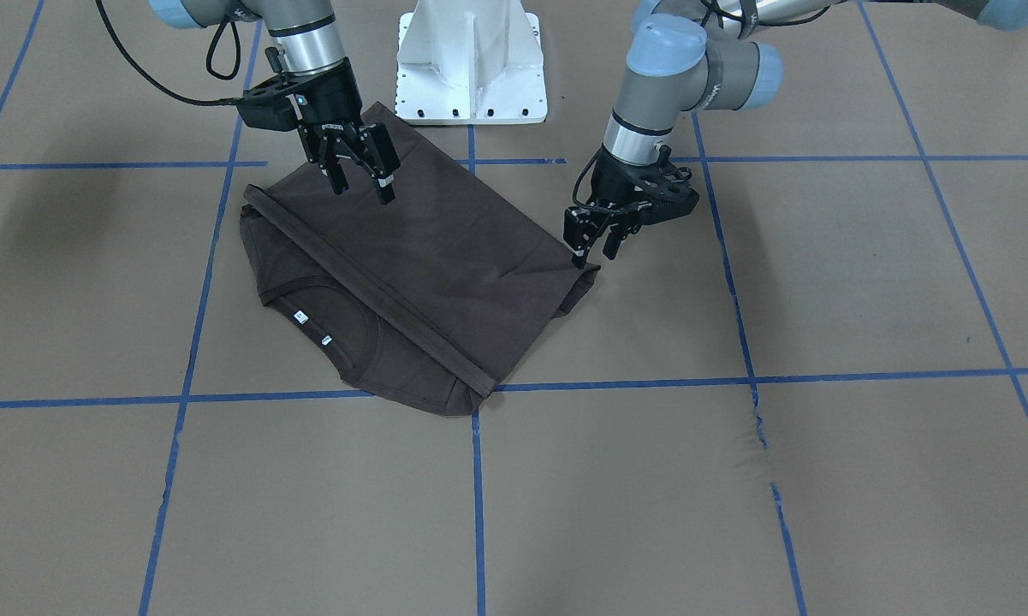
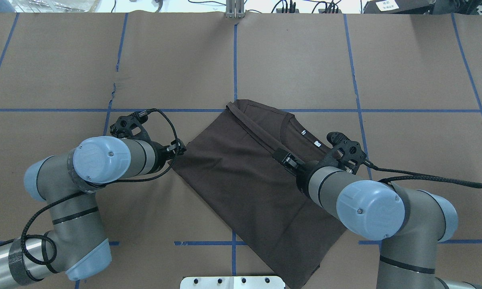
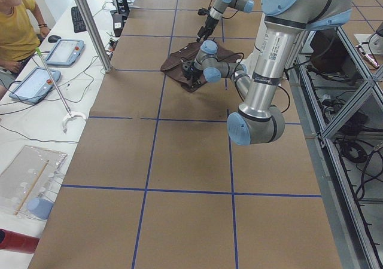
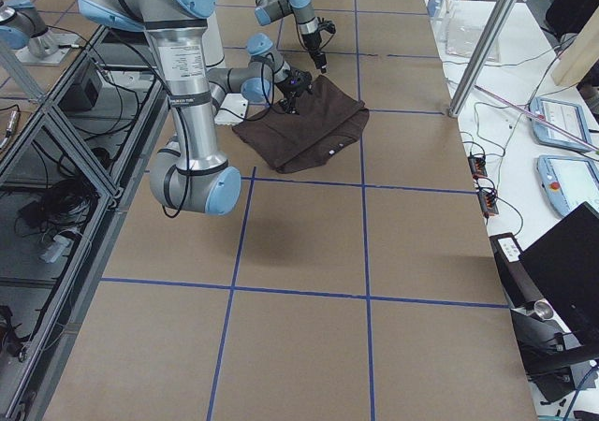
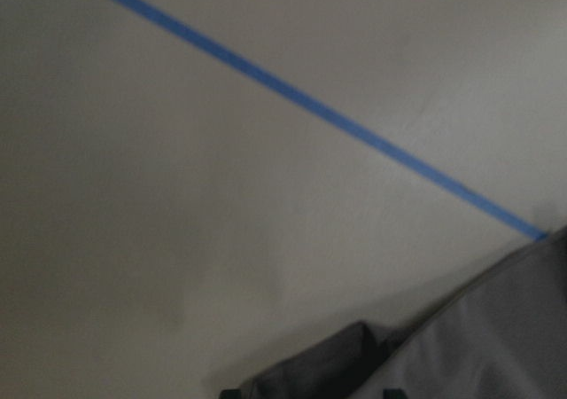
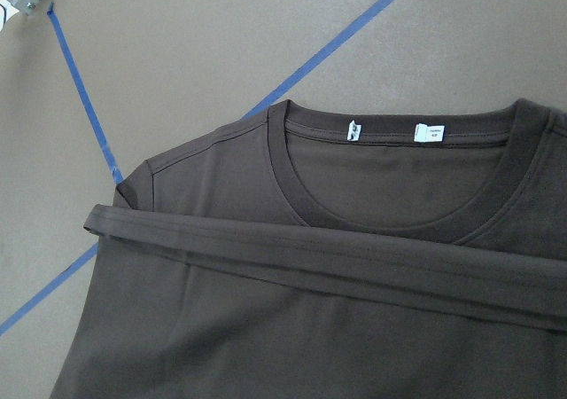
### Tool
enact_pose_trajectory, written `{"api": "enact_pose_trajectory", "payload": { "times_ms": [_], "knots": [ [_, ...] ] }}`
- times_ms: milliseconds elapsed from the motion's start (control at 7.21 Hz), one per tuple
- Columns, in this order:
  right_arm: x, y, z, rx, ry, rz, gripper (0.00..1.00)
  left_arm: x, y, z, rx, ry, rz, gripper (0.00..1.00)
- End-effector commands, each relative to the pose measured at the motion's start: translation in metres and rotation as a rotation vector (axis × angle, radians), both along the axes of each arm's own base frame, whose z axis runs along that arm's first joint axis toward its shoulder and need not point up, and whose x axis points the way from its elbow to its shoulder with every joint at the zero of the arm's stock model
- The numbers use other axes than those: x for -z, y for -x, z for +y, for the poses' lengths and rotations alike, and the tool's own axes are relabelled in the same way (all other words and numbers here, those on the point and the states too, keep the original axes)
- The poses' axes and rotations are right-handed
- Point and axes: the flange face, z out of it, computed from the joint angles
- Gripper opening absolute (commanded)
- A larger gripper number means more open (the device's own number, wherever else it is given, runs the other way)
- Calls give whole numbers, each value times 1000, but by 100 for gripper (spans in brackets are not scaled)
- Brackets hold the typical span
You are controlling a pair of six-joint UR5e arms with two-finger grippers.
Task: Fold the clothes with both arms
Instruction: 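Move the left gripper to the shirt corner nearest it while the right gripper holds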
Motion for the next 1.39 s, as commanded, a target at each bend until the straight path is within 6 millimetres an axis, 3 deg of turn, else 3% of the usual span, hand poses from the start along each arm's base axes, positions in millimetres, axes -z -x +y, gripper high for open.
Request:
{"api": "enact_pose_trajectory", "payload": {
  "times_ms": [0, 416, 694, 833, 971, 1249],
  "knots": [
    [-8, 1, -3, -4, 6, 17, 100, -1, -9, 3, -17, 11, -15, 91],
    [-13, 7, -3, -1, 12, 29, 100, -21, -16, -6, -13, -25, -72, 82],
    [-13, 8, -3, 0, 13, 28, 100, -25, -25, -12, 2, -29, -90, 79],
    [-13, 8, -3, 0, 13, 28, 100, -22, -25, -12, 6, -26, -84, 71],
    [-15, 8, -3, 0, 14, 31, 100, -23, -26, -12, 6, -26, -85, 53],
    [-14, 9, -3, 0, 13, 30, 100, -16, -23, -11, 2, -32, -73, 0]
  ]
}}
